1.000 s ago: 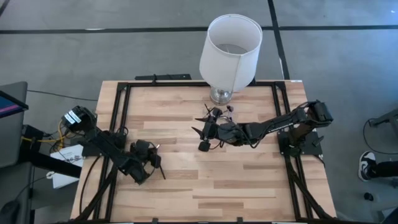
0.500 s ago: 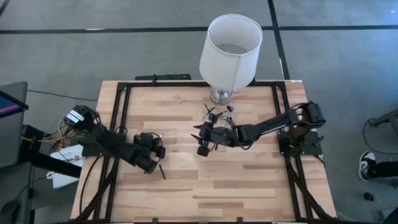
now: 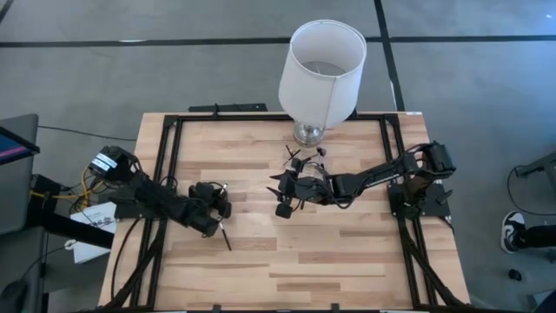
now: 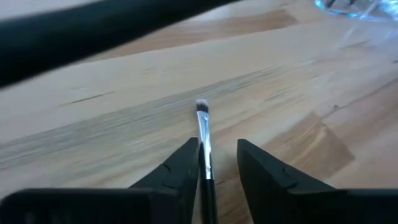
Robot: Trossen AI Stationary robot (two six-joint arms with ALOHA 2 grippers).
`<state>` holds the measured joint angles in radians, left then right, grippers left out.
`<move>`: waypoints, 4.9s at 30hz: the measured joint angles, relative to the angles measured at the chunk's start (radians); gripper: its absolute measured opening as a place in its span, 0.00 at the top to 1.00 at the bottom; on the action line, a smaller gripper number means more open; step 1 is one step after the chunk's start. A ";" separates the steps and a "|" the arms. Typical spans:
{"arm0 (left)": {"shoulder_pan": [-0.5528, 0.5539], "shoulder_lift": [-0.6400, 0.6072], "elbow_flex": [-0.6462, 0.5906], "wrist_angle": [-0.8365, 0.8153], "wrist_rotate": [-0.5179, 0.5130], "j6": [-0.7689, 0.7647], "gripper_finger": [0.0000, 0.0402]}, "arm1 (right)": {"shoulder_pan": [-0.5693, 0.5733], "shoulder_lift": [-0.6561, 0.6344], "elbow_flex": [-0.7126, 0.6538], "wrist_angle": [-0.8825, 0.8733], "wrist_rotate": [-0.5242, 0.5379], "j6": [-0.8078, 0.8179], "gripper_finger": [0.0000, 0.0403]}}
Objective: Put items in baskets/containers
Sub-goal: Put the black eyeshadow brush into the transparent organizer
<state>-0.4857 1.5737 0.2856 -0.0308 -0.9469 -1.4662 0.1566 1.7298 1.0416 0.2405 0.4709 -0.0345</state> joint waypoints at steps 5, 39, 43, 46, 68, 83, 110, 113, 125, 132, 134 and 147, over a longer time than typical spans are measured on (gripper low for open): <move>-0.030 0.036 -0.034 0.069 -0.048 0.001 0.72 | 0.000 0.000 0.000 -0.001 0.000 -0.002 0.62; -0.088 -0.051 0.003 0.248 -0.149 0.241 0.97 | 0.100 -0.389 -0.016 -0.222 -0.078 -0.090 0.62; -0.089 -0.132 0.055 0.390 -0.163 0.523 0.97 | 0.105 -0.413 -0.202 -0.043 -0.083 -0.002 0.62; -0.089 -0.168 0.093 0.541 -0.126 0.768 0.97 | 0.096 -0.347 -0.360 0.281 -0.104 0.000 0.62; -0.029 -0.184 0.303 0.865 0.161 1.586 0.97 | 0.016 0.020 -0.266 0.934 -0.341 0.245 0.62; 0.006 -0.185 0.303 0.870 0.159 1.656 0.97 | 0.005 0.019 -0.263 0.930 -0.341 0.297 0.67; 0.055 -0.185 0.303 0.871 0.241 1.665 0.92 | -0.002 0.019 -0.263 0.924 -0.340 0.292 0.97; 0.055 -0.185 0.304 0.872 0.241 1.660 0.88 | -0.002 0.019 -0.262 0.901 -0.340 0.289 0.99; 0.055 -0.185 0.304 0.870 0.164 1.660 0.80 | 0.001 -0.091 -0.263 0.534 -0.114 0.217 0.99; 0.055 -0.185 0.304 0.870 0.143 1.660 0.80 | 0.011 -0.388 -0.219 0.034 0.151 0.164 1.00; 0.055 -0.185 0.304 0.869 0.143 1.660 0.80 | -0.003 -0.455 -0.185 -0.118 0.174 0.203 0.99; 0.055 -0.185 0.304 0.869 0.143 1.660 0.80 | -0.168 -0.494 -0.148 -0.649 0.173 0.454 0.99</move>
<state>-0.4309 1.3884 0.5892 0.8383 -0.8036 0.1936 -0.0117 1.2359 0.8937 -0.4083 0.6437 0.4192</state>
